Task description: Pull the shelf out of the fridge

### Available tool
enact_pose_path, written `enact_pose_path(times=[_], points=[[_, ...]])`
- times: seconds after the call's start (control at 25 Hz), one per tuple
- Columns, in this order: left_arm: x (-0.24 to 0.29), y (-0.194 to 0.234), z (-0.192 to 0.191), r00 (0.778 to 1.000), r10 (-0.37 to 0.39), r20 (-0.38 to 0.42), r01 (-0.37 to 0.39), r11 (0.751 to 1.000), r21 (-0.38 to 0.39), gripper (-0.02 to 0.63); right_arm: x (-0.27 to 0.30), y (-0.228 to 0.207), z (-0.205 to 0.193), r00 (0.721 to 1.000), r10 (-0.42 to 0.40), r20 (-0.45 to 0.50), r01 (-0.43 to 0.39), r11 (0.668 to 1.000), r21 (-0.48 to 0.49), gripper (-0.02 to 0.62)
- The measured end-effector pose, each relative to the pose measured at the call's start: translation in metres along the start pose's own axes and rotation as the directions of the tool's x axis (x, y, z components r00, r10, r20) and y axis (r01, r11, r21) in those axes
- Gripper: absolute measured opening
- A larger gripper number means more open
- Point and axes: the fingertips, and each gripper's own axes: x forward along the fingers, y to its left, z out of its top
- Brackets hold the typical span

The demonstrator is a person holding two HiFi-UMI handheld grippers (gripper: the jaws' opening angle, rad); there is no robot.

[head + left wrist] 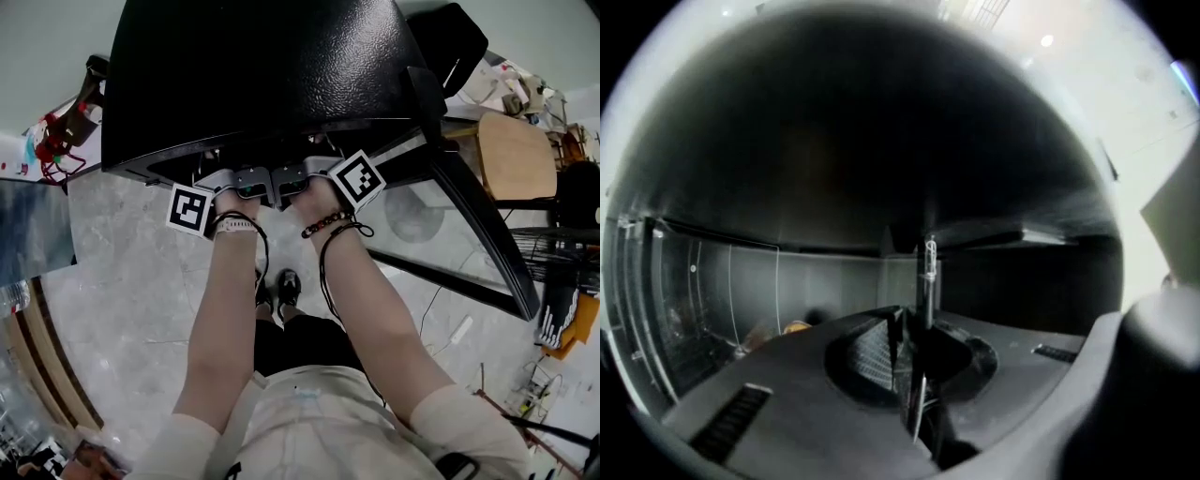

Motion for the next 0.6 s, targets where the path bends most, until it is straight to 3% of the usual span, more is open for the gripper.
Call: enact_pose_path(times=[0.6], points=[[-0.068,-0.011,-0.011,1.000,0.020,0.005,-0.020,1.000,-0.011,0.025,-0.067,0.005,-0.008,1.000,0.013,0.009,-0.013,0.999,0.031,0.034]])
